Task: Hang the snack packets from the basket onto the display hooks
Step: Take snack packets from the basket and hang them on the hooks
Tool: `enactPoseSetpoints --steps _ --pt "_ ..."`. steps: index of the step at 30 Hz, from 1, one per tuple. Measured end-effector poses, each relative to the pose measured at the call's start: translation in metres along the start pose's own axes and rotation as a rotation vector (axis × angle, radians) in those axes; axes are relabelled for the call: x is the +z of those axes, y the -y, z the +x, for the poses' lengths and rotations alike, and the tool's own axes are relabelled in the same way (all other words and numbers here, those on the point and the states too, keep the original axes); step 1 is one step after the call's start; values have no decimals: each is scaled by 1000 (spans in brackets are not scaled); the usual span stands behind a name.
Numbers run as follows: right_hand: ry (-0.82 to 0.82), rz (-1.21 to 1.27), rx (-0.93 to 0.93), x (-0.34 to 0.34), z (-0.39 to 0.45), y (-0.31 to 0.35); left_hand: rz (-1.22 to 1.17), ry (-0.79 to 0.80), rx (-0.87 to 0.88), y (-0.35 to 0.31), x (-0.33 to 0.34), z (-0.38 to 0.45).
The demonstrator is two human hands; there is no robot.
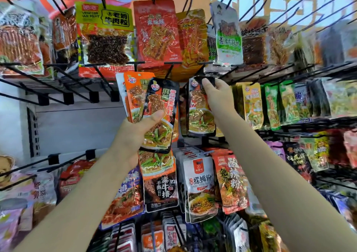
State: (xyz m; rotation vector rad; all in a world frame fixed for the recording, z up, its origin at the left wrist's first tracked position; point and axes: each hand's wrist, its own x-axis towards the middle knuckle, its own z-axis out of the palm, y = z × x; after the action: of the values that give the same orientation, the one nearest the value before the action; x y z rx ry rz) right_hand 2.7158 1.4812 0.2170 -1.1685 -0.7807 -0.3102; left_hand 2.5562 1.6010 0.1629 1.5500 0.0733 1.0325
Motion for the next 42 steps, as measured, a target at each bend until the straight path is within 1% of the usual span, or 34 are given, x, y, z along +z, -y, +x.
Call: enactPoseSetpoints --steps 5,8,9,12,15,19,20,22,24,25,27,30,31,34,36,39,42 --pt "17 -33 -53 -5 14 -4 2 6 -11 7 13 3" --pt "32 -130 -54 -6 16 -11 -7 0 -11 10 16 3" --pt "14 -168 -77 -6 14 -13 -11 -6 -6 11 17 3" --pt "-93 -241 -254 -6 6 -20 -24 -21 -2 13 18 4" --pt "-86 -243 -306 -2 -8 -20 -46 -20 11 13 20 4" --pt "-84 -154 -290 2 -25 -20 -60 -8 15 12 23 3" --pt "-38 -114 -278 2 -28 -21 -59 -3 13 12 24 2" --pt "112 -77 -225 4 -35 -19 -68 18 10 11 26 3" --pt "246 -139 -199 5 -42 -17 -60 29 0 11 30 2" --pt "277 -152 -203 7 -43 -18 -57 31 -1 11 32 1" --pt "253 -109 -196 8 -38 -21 -54 3 -28 11 33 1" --pt "185 -7 -103 3 -21 -20 13 -108 -107 8 26 5" --pt "170 14 -84 0 -15 -19 29 -118 -129 5 24 4" --pt "129 -4 -55 -8 0 -12 -81 -74 -114 0 16 4" --pt "107 -23 -20 -10 8 -6 -110 -44 -85 -2 14 4" --pt "106 -29 5 -7 17 -5 -86 -17 -62 -3 14 0" --pt "115 -17 -12 -3 20 -7 -56 4 -50 -2 15 -1"
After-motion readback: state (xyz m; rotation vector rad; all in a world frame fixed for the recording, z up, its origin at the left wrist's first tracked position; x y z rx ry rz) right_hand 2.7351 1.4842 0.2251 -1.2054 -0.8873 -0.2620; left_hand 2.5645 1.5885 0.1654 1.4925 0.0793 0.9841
